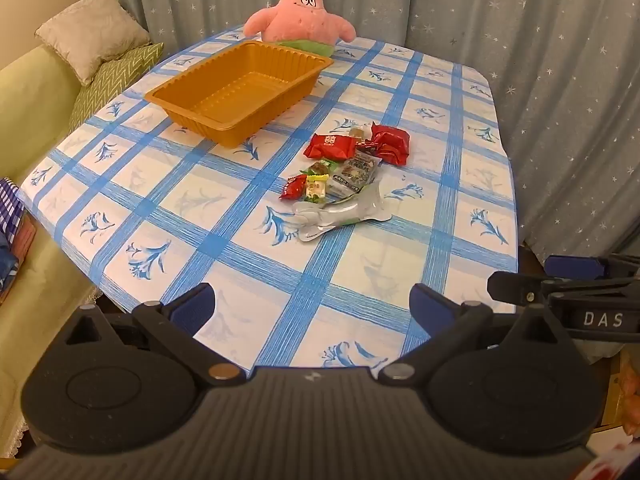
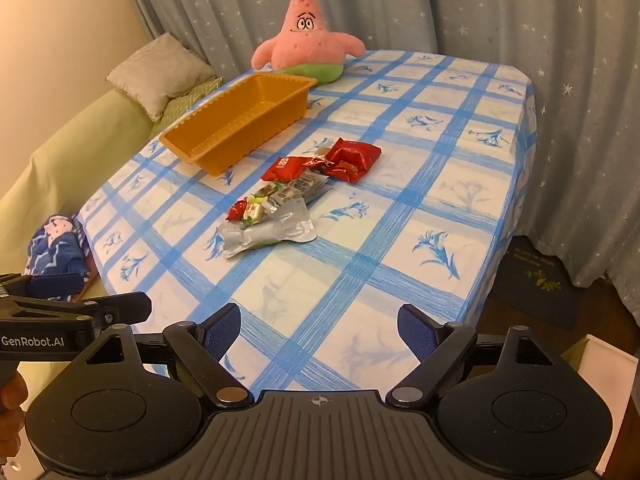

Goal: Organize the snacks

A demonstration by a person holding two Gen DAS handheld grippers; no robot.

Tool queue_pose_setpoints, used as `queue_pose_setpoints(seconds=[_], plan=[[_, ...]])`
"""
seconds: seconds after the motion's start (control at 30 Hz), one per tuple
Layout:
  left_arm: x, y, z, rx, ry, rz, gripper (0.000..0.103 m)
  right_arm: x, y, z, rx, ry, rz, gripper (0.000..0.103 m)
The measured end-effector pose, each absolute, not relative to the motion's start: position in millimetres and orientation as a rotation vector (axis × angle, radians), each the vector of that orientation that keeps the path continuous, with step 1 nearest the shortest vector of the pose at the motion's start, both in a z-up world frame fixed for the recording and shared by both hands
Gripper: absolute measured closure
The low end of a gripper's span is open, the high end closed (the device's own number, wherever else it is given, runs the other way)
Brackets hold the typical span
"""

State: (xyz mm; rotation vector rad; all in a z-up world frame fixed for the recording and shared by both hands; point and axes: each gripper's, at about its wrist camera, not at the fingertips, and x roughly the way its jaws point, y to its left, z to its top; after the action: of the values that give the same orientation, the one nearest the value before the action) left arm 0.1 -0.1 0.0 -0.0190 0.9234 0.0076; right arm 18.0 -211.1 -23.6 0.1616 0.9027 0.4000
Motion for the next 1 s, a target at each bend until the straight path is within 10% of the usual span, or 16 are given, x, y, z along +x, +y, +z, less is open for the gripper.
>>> queue_pose_setpoints(seconds=[1.0], plan=[[0.8, -0.2, 0.1, -0.029, 0.927, 0.002, 0.0, 23.9, -212.5, -26.9, 0.168, 0.907, 0.403, 0.018]])
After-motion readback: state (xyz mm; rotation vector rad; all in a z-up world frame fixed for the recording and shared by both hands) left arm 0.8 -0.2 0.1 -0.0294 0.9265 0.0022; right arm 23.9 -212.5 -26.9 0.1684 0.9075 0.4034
